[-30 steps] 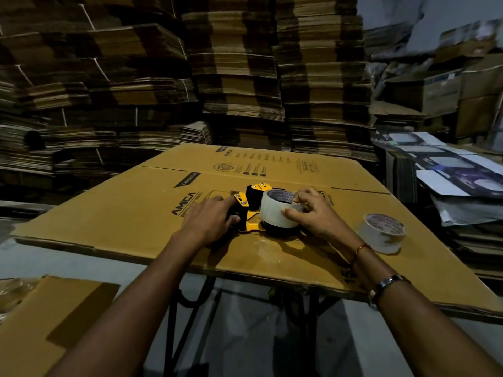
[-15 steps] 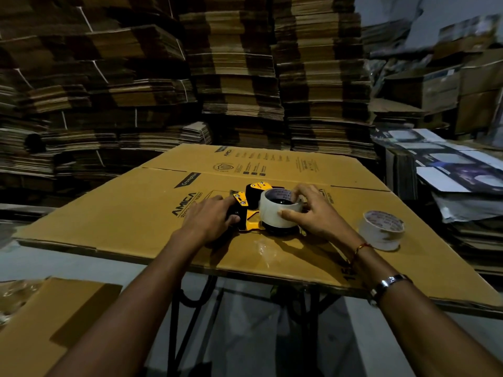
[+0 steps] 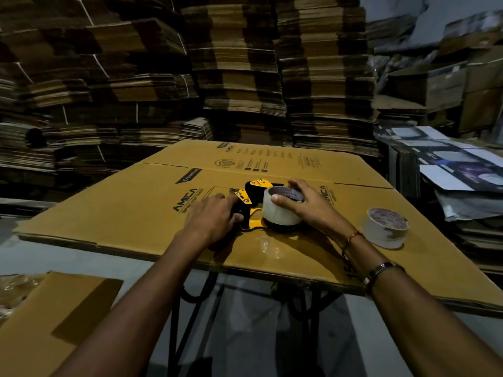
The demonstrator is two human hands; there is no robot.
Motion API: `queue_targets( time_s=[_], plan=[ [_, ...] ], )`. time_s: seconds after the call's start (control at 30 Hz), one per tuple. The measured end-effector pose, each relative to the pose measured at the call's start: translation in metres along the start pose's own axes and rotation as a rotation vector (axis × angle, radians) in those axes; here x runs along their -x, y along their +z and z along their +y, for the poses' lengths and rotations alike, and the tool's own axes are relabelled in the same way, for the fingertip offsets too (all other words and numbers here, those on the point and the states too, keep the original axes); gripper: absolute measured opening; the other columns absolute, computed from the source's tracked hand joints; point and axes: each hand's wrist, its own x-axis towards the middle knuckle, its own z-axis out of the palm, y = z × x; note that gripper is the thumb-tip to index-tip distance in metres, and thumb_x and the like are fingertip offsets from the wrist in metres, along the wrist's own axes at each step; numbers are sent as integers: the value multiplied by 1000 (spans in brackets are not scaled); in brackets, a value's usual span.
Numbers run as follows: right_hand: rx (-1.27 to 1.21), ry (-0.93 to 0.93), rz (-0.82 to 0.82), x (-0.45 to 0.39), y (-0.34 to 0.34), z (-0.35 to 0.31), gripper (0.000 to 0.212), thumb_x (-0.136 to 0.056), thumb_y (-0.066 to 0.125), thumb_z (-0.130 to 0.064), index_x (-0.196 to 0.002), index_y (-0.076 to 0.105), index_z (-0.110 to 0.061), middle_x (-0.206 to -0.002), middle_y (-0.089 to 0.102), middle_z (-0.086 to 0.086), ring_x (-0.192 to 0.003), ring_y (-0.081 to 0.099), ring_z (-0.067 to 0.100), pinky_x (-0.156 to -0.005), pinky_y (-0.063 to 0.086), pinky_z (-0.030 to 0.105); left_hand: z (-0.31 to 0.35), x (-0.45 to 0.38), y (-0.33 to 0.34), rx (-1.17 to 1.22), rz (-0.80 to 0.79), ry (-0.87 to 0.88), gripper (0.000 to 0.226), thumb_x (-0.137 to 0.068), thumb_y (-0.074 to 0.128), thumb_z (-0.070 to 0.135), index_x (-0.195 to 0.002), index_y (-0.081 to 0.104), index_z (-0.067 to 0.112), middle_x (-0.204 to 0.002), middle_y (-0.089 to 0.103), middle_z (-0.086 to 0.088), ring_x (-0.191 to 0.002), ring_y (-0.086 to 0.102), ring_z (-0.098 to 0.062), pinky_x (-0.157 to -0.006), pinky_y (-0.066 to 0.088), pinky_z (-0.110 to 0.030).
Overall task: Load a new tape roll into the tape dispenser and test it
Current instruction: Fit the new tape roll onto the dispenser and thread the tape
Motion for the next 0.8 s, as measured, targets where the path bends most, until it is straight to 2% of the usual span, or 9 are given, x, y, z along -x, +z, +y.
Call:
queue_targets(
  time_s=[0.1,0.2,0.37,0.47,0.57,0.63,0.67,0.73,0.8],
  plan=[
    [-28,17,-70,3,4,7,83,-81,68,-60,-150,35,-26,-144,46,-2,-115,48,12,-79,46,19,0,0,-2,9,-6,-2,46,-96,51,44,-138,45,25,-121,60,-7,-109,58,-27,-84,46,-41],
    [-130,23,-124,6,7,15,80,-80,69,-58,-147,39,-28,-141,49,-4,-115,52,11,-91,51,28,1,1,-4,10,-13,-1,46,-96,52,44,-137,45,25,-120,60,-7,-109,58,-28,-84,48,-42],
    [-144,24,-252,6,-5,13,76,-82,64,-52,-149,36,-31,-135,43,-7,-116,47,13,-77,45,21,1,5,-4,12,-16,-1,46,-95,52,46,-136,45,26,-120,61,-6,-108,58,-28,-82,47,-41],
    [-128,-13,-306,5,-15,14,61,-88,62,-45,-145,39,-38,-135,43,-10,-121,45,15,-77,46,19,2,10,-5,0,-11,6,46,-95,51,48,-135,46,26,-120,62,-6,-108,58,-29,-83,49,-42],
    [-286,-13,-247,15,-20,27,45,-91,64,-40,-135,52,-40,-135,49,-13,-121,51,12,-90,53,26,3,12,-4,-6,-13,9,46,-95,50,49,-135,45,25,-121,60,-7,-109,58,-30,-84,49,-42],
    [-448,13,-175,24,-19,39,36,-93,64,-35,-128,61,-34,-136,56,-6,-123,56,18,-101,52,39,5,12,-6,-6,-20,-9,46,-95,51,47,-135,45,25,-123,58,-7,-111,56,-30,-84,48,-43],
    [-506,20,-131,28,-18,44,30,-95,62,-31,-125,64,-31,-135,59,-2,-123,58,19,-102,52,41,7,12,-6,-4,-15,-28,47,-95,53,46,-134,46,23,-125,55,-8,-113,53,-30,-86,48,-44],
    [-573,11,-27,35,-15,47,25,-99,55,-26,-121,66,-24,-130,63,1,-118,63,17,-97,54,37,13,13,-5,0,60,-58,46,-93,57,44,-130,48,19,-133,44,-8,-119,45,-29,-91,47,-44],
    [-578,-5,85,40,-13,47,23,-101,52,-26,-119,65,-19,-125,66,1,-110,67,11,-87,58,29,23,13,-3,4,225,-27,45,-90,61,43,-125,49,18,-139,38,-7,-122,42,-27,-93,48,-42]
  ],
)
